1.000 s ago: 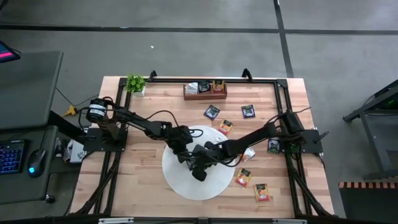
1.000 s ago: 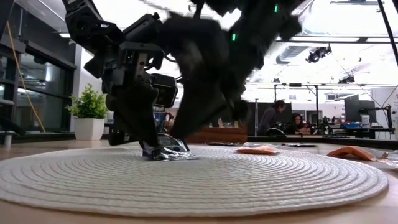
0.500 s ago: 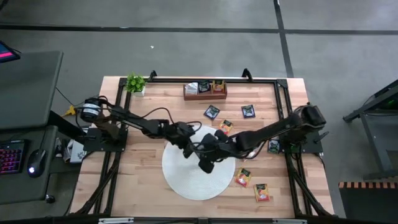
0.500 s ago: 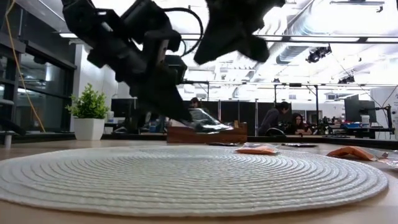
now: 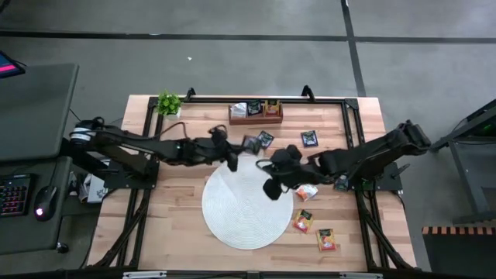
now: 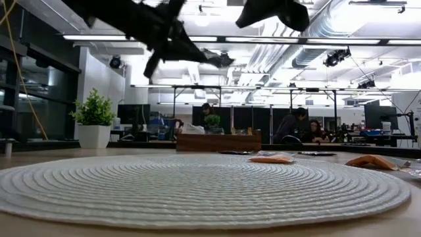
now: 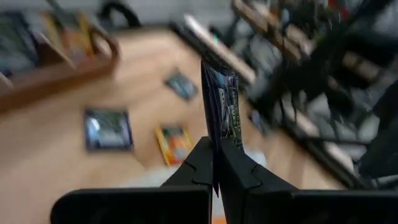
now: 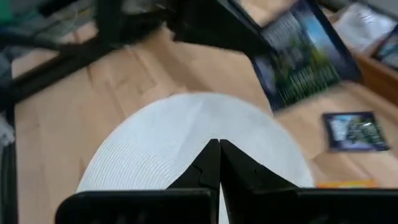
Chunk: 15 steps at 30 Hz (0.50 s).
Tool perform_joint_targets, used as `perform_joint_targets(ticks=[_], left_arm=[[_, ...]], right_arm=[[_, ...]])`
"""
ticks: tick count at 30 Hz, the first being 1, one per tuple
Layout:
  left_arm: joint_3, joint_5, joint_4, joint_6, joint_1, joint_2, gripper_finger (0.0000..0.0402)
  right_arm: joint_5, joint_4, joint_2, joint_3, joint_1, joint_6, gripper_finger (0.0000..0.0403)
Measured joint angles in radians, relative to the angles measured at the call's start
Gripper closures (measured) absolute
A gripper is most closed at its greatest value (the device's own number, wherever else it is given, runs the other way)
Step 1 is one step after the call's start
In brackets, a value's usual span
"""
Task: Pick & Place Tea
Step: Put the blue tea bag into the middle section of the wooden organizer
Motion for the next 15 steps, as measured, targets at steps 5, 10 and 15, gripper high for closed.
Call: perform_joint_targets(ticks=[5, 10, 15], left_arm=[[0.0, -0.141, 0.122, 0.09, 0.0, -0.07, 0.0401], [0.0, -0.184, 0.352, 0.173, 0.0, -0.073, 0.0401], [0.0, -0.196, 0.479, 0.201, 0.0, -0.073, 0.0401]], right_arm=[[0.009, 0.308, -0.108, -0.143, -0.049, -0.1, 0.0403], [0.008, 0.87, -0.189, -0.336, -0.094, -0.308, 0.0402], [0.002, 1.356, -0.208, -0.515, -0.139, -0.42, 0.0402]])
